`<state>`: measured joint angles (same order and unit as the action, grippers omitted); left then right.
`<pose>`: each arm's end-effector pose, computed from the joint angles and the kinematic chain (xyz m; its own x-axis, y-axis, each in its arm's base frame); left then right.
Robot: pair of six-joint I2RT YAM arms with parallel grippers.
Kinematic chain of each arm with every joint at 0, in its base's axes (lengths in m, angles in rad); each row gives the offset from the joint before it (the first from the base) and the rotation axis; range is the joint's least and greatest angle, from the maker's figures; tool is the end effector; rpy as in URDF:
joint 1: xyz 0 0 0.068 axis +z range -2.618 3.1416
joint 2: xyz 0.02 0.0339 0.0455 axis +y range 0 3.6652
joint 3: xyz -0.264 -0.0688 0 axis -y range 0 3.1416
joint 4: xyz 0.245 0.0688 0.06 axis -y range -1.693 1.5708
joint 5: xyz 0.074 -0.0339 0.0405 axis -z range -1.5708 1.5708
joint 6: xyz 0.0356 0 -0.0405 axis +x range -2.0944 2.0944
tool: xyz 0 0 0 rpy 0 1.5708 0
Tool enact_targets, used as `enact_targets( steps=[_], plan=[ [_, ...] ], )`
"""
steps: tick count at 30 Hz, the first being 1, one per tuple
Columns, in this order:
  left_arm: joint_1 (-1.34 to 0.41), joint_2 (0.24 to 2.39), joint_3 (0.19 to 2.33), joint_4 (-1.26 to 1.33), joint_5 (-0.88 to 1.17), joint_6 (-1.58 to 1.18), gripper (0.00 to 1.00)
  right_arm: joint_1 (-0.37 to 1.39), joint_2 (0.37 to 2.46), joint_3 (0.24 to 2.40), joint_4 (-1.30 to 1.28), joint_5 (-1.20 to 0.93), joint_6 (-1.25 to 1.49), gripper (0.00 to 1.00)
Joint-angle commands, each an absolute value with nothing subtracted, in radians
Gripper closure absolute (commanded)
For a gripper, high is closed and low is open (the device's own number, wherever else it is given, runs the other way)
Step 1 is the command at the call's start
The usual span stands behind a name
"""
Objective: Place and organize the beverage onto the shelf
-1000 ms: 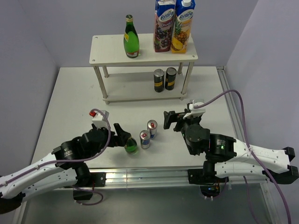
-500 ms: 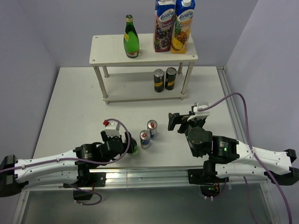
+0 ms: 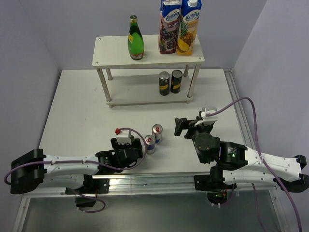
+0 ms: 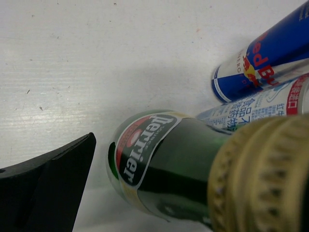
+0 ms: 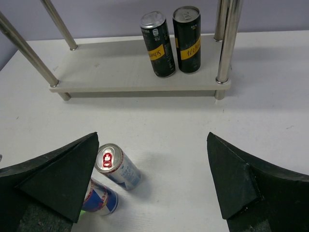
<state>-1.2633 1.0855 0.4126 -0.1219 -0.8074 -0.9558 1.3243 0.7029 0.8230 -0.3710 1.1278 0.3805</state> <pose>0.0835 -0.1780 0.1709 -0.5377 -0.1724 -0.8253 0.1154 0.9546 -0.2746 0.0656 0.1290 0.3509 -0.1313 0.1305 -0.9827 -0.1652 0.9746 0.1515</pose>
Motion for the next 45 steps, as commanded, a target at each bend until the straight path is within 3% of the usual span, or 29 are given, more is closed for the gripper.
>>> enact_targets(
  steps=[1,3,6,8,9,12,13,21,27,33,45],
  plan=[
    [-1.266,1.123,0.405,-0.029,-0.908,-0.959,0.07,1.330,0.684,0.805,-0.367,1.161,0.402,0.00],
    [-1.266,1.129,0.403,-0.021,-0.928,-0.965,0.12,1.330,0.683,0.802,-0.367,1.161,0.403,0.00],
    [-1.264,1.127,0.405,-0.025,-0.954,-0.965,0.29,1.330,0.683,0.798,-0.362,1.163,0.402,0.00],
    [-1.266,1.118,0.408,-0.034,-0.960,-0.957,0.46,1.330,0.686,0.795,-0.359,1.163,0.400,0.00],
    [-1.266,1.108,0.417,-0.041,-0.960,-0.954,0.65,1.330,0.686,0.795,-0.359,1.163,0.400,0.00],
    [-1.266,1.089,0.463,-0.127,-0.972,-0.969,0.87,1.330,0.686,0.795,-0.356,1.163,0.399,0.00],
    [-1.266,1.075,0.486,-0.171,-0.979,-0.980,0.98,1.328,0.686,0.793,-0.357,1.163,0.400,0.00],
    [-1.264,0.956,0.846,-0.526,-1.101,-0.863,1.00,1.330,0.684,0.792,-0.342,1.164,0.388,0.00],
    [-1.218,0.928,1.115,-0.438,-1.157,-0.498,1.00,1.330,0.683,0.787,-0.324,1.164,0.373,0.00],
    [-0.949,0.962,1.315,-0.249,-0.889,-0.263,1.00,1.330,0.672,0.773,-0.302,1.166,0.361,0.00],
    [-0.594,1.461,1.989,-0.360,-0.530,-0.155,1.00,1.330,0.634,0.753,-0.285,1.160,0.353,0.00]
  ],
)
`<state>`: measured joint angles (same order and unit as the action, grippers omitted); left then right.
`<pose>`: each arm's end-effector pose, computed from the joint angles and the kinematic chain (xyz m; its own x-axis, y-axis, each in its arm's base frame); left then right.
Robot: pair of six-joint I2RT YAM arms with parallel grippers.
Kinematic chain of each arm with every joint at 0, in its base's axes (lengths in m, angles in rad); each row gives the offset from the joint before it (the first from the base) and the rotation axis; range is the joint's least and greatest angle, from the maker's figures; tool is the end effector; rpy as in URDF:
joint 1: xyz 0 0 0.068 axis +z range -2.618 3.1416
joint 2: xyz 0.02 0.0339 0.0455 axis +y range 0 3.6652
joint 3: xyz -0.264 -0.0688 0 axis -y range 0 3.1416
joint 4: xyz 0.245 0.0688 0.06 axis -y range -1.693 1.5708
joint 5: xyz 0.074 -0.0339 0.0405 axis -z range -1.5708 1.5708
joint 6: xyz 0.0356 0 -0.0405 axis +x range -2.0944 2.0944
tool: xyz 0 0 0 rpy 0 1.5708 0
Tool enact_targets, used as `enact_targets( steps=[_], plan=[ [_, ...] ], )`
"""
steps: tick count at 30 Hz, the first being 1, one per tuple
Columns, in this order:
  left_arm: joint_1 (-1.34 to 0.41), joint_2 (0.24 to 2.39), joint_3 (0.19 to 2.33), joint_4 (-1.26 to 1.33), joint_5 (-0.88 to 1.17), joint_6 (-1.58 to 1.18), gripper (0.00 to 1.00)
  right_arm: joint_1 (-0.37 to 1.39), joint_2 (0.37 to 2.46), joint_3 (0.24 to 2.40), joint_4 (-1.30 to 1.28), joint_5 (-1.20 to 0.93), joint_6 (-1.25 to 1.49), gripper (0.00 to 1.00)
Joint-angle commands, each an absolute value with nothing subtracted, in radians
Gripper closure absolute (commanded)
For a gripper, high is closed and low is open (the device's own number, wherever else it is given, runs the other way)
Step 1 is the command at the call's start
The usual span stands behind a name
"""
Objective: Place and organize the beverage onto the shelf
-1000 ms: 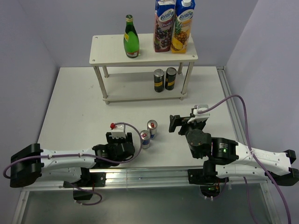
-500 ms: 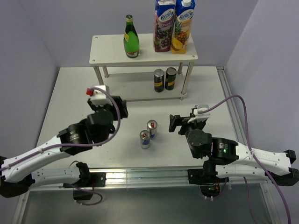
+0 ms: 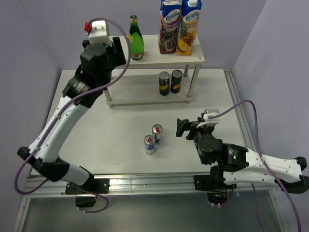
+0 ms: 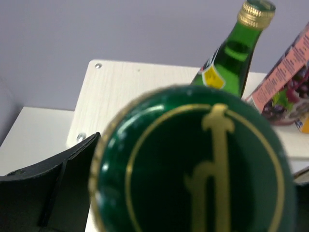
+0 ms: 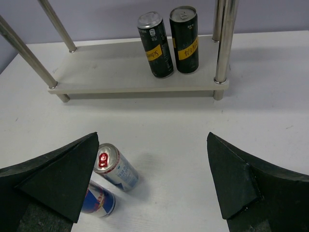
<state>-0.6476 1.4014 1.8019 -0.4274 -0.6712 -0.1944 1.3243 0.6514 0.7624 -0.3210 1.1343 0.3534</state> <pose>0.2363 -0.1510 0.5218 -0.0165 -0.1772 -0.9840 -0.0271 0.9839 -0.1767 0.0640 0.1221 0.3418 -0.1148 0.1435 -0.9830 -0.1641 0.9732 0.1612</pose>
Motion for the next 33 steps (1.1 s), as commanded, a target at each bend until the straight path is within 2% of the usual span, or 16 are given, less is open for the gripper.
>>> enact_targets(
  steps=[1,5,12,21,24,25,26,27,29,30,33],
  plan=[
    [-0.577,1.494,2.037,-0.409,-0.509,-0.163,1.00,1.330,0.632,0.752,-0.285,1.161,0.353,0.00],
    [-0.500,1.627,2.221,-0.472,-0.436,-0.175,1.00,1.330,0.621,0.749,-0.287,1.163,0.356,0.00],
    [-0.437,1.787,2.345,-0.526,-0.331,-0.216,1.00,1.330,0.617,0.744,-0.285,1.163,0.357,0.00],
    [-0.422,1.813,2.339,-0.552,-0.238,-0.227,0.98,1.330,0.626,0.741,-0.281,1.164,0.356,0.00],
    [-0.422,1.813,2.329,-0.569,-0.219,-0.225,0.87,1.330,0.630,0.741,-0.276,1.164,0.353,0.00],
    [-0.422,1.810,2.323,-0.569,-0.215,-0.222,0.76,1.330,0.632,0.739,-0.275,1.164,0.351,0.00],
    [-0.422,1.807,2.306,-0.566,-0.215,-0.219,0.69,1.330,0.634,0.741,-0.275,1.164,0.353,0.00],
    [-0.422,1.801,2.293,-0.561,-0.219,-0.218,0.56,1.330,0.635,0.741,-0.276,1.164,0.351,0.00],
    [-0.422,1.792,2.264,-0.549,-0.222,-0.210,0.45,1.330,0.637,0.742,-0.278,1.163,0.353,0.00],
    [-0.422,1.784,2.255,-0.543,-0.222,-0.209,0.35,1.330,0.637,0.744,-0.279,1.161,0.353,0.00],
    [-0.422,1.767,2.226,-0.528,-0.225,-0.207,0.23,1.330,0.637,0.744,-0.279,1.160,0.354,0.00]
  ],
)
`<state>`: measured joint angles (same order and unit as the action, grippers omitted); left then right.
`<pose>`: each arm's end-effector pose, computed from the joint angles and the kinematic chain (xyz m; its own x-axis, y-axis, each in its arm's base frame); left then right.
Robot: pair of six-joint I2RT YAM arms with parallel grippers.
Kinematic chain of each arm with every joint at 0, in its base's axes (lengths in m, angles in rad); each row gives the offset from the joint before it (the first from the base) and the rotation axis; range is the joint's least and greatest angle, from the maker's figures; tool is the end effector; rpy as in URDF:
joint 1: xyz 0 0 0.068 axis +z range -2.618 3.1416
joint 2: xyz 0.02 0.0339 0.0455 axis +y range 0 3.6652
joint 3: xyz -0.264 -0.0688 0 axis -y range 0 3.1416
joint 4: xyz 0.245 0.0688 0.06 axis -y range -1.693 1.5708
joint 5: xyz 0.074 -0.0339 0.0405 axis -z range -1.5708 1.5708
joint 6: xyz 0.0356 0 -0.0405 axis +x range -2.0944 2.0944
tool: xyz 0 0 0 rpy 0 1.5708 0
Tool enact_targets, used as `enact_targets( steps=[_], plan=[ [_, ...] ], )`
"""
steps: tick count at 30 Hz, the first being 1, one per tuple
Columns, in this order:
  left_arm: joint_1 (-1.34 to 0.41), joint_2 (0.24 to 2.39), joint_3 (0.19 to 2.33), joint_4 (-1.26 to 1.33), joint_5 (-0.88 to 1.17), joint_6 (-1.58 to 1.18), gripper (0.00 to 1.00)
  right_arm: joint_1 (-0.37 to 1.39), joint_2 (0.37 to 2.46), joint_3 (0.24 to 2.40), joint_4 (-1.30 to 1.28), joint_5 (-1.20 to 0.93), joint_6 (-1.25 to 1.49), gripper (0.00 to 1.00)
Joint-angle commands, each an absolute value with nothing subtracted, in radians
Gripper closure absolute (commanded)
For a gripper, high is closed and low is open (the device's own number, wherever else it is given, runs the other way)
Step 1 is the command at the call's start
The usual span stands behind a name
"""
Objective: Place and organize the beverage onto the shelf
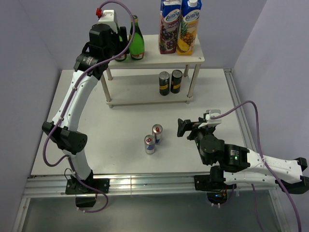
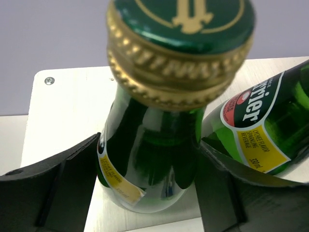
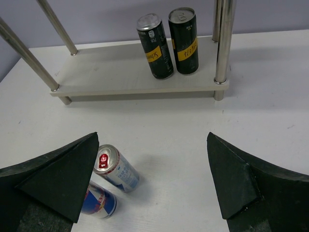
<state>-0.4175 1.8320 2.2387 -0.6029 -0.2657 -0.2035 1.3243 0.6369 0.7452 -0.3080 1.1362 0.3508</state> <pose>0.3655 -0.1519 0.4994 -0.2060 -0.1219 -0.9709 0.1166 0.9821 -0.1481 0.0635 0.1202 0.3390 -0.1112 0.1509 -0.9823 -0.1631 0.9722 0.1678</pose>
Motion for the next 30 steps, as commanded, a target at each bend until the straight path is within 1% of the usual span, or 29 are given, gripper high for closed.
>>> enact_targets(
  steps=[1,4,6,7,16,22,25,26,28,30],
  plan=[
    [-0.422,1.764,2.221,-0.528,-0.230,-0.207,0.17,1.330,0.637,0.744,-0.279,1.158,0.354,0.00],
    [-0.422,1.756,2.209,-0.526,-0.244,-0.204,0.07,1.330,0.640,0.744,-0.281,1.158,0.354,0.00],
    [-0.422,1.746,2.197,-0.525,-0.252,-0.199,0.02,1.330,0.644,0.744,-0.281,1.157,0.356,0.00],
    [-0.422,1.741,2.192,-0.523,-0.255,-0.199,0.01,1.330,0.646,0.744,-0.281,1.154,0.356,0.00],
    [-0.422,1.681,2.123,-0.517,-0.258,-0.213,0.01,1.330,0.649,0.744,-0.279,1.154,0.354,0.00],
    [-0.422,1.588,2.007,-0.497,-0.210,-0.238,0.01,1.328,0.650,0.744,-0.276,1.157,0.354,0.00],
    [-0.422,1.530,1.945,-0.503,-0.196,-0.258,0.01,1.330,0.649,0.741,-0.276,1.161,0.356,0.00],
    [-0.423,1.511,1.895,-0.499,-0.189,-0.270,0.01,1.328,0.650,0.741,-0.275,1.161,0.354,0.00],
    [-0.425,1.439,1.840,-0.480,-0.183,-0.279,0.01,1.328,0.649,0.739,-0.273,1.164,0.354,0.00],
    [-0.436,1.352,1.737,-0.462,-0.181,-0.301,0.01,1.330,0.650,0.739,-0.267,1.166,0.351,0.00]
  ],
)
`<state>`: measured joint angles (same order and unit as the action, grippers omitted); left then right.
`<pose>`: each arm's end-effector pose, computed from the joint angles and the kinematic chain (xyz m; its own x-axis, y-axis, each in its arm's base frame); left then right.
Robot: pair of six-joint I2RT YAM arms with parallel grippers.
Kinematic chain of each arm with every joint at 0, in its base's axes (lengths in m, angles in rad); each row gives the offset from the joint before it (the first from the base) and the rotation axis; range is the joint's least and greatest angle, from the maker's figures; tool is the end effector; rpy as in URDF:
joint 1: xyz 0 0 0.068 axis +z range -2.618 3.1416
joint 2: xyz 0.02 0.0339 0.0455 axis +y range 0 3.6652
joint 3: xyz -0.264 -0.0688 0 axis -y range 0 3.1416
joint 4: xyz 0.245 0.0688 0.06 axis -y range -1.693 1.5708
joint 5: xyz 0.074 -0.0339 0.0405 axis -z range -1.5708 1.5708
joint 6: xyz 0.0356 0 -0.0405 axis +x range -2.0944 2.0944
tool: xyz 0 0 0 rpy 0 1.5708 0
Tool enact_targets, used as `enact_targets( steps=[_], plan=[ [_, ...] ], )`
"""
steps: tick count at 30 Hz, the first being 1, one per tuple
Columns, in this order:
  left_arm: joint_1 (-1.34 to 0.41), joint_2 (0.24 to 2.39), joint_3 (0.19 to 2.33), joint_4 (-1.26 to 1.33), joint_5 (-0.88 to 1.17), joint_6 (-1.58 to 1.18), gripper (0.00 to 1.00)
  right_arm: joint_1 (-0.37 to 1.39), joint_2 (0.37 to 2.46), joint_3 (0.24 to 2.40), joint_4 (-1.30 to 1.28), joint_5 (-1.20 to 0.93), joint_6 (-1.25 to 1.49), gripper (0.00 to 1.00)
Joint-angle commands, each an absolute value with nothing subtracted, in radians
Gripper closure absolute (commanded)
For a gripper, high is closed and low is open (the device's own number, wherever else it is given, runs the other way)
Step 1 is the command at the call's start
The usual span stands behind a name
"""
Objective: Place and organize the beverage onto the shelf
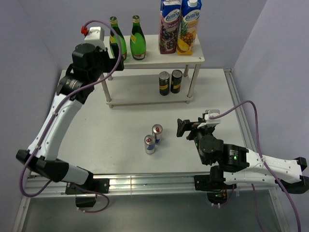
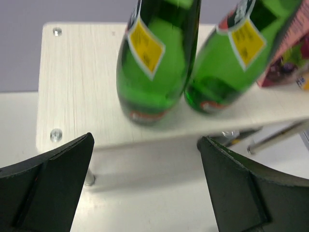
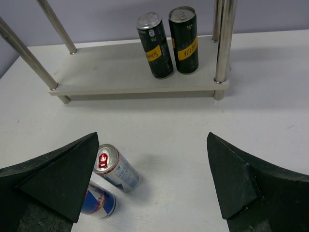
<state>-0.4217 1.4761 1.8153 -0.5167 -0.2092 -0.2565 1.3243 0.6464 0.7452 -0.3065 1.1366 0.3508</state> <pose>0.2888 -0.1215 0.4952 -0.2101 -0.1777 -0.9614 0.1660 0.9626 -0.2142 0.0641 0.1223 0.3380 -0.1130 0.1433 -0.9832 -0.1624 0.9736 0.1606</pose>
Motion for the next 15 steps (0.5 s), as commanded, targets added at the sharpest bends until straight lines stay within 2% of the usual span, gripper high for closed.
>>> enact_targets(
  steps=[1,4,8,15],
  plan=[
    [-0.442,1.323,1.705,-0.459,-0.179,-0.310,0.01,1.330,0.652,0.739,-0.268,1.166,0.350,0.00],
    [-0.498,1.203,1.563,-0.446,-0.205,-0.331,0.01,1.328,0.655,0.738,-0.262,1.164,0.348,0.00],
    [-0.687,1.039,1.286,-0.413,-0.301,-0.405,0.01,1.330,0.657,0.726,-0.239,1.119,0.342,0.00],
    [-0.994,0.887,0.841,-0.262,-0.435,-0.604,0.01,1.330,0.673,0.695,-0.241,1.014,0.400,0.00]
  ],
)
